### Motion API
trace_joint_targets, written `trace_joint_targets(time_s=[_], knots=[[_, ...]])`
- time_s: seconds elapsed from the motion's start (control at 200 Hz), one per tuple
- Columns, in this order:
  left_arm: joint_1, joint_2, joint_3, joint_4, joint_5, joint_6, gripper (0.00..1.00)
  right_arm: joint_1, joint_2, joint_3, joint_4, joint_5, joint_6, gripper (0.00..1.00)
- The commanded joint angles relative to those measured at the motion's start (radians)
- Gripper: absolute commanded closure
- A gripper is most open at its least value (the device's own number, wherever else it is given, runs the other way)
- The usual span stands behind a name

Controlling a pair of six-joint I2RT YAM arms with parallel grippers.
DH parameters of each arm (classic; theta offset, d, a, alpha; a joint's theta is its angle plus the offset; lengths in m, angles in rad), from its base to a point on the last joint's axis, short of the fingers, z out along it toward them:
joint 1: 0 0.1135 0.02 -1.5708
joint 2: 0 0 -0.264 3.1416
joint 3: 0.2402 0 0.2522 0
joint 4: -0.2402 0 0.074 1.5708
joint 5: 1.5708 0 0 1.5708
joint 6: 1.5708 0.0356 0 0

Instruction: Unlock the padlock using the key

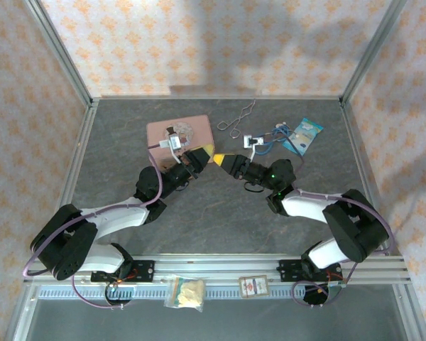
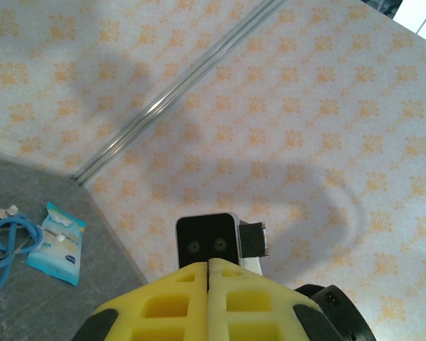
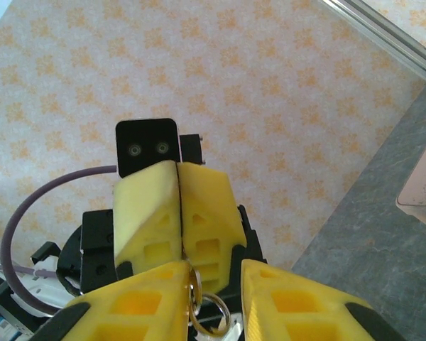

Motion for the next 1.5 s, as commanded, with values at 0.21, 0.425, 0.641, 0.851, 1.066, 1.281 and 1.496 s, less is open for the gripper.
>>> trace_joint_targets(time_s=[0.21, 0.425, 0.641, 0.851, 1.066, 1.281, 1.496], knots=[[-0.017, 0.017, 0.002, 0.092, -0.023, -0.022, 1.0, 0.011, 0.031, 0.011, 0.11, -0.025, 0.03, 0.93], [-0.017, -0.013, -0.012, 0.07, -0.057, -0.008, 1.0, 0.013, 0.03, 0.002, 0.104, -0.022, 0.029, 0.91], [-0.017, -0.018, -0.018, 0.068, -0.073, -0.012, 1.0, 0.015, 0.024, -0.006, 0.101, -0.018, 0.035, 0.73], [-0.017, -0.017, -0.017, 0.073, -0.074, -0.014, 1.0, 0.016, 0.017, -0.014, 0.103, -0.013, 0.035, 0.79], [-0.02, -0.008, -0.012, 0.076, -0.066, -0.021, 1.0, 0.019, 0.029, 0.004, 0.111, -0.014, 0.035, 0.87], [-0.031, 0.006, -0.021, 0.098, -0.072, -0.035, 1.0, 0.024, 0.047, 0.02, 0.122, -0.017, 0.04, 0.86], [-0.028, -0.016, -0.029, 0.086, -0.094, -0.043, 0.9, 0.024, 0.042, 0.002, 0.125, -0.011, 0.025, 1.0]])
